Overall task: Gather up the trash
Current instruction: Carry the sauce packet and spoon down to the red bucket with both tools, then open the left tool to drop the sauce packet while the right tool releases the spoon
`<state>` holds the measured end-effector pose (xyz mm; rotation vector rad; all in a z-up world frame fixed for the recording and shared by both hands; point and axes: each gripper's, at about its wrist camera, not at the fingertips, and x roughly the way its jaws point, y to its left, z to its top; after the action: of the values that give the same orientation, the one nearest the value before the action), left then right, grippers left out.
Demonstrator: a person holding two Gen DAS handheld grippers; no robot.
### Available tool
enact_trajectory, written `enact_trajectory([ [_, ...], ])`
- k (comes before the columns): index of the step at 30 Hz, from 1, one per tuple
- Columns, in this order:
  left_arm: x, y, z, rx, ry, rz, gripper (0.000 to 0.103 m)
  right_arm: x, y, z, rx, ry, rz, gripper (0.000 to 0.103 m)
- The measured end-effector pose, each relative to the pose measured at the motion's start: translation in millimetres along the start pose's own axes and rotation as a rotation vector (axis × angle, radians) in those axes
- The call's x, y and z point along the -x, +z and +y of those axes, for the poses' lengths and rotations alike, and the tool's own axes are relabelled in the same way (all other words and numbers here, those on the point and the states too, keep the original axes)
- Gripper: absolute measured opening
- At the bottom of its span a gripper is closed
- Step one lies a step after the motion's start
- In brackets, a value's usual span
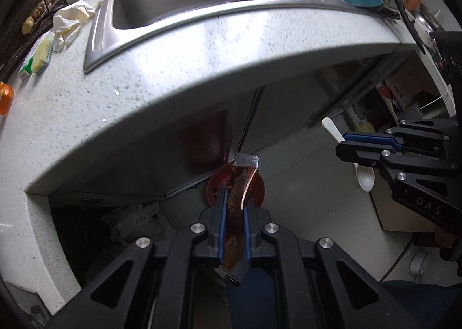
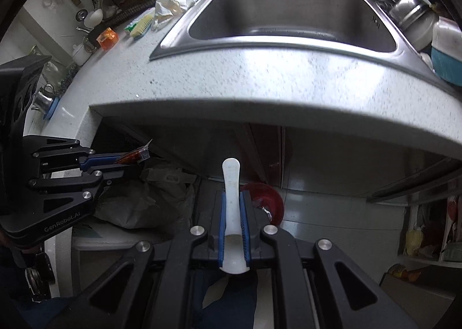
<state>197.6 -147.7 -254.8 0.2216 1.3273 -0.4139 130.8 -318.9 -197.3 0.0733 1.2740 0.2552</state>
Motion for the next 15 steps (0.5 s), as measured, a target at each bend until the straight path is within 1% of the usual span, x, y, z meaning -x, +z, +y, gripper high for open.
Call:
enact_trajectory([
  [2,-20,-6,-2,0.002,-0.004,0.006,0.009,-20,-8,-4,-0.004,0.003,0.008,0.008],
  [7,-83,-22,5,0.056,-0.024,0.048,0.009,-71,-23,-11,0.004,-0.001,0.029,0.008],
  [13,-152,-34,5,0.061,-0.015,0.04,0.009,-133,-34,-21,-0.02,0.009,0.056,0.008],
  [15,-174,-36,6,0.079,-0.036,0.052,0.009,-152,-39,-24,-0.035,0.012,0.065,0.009],
])
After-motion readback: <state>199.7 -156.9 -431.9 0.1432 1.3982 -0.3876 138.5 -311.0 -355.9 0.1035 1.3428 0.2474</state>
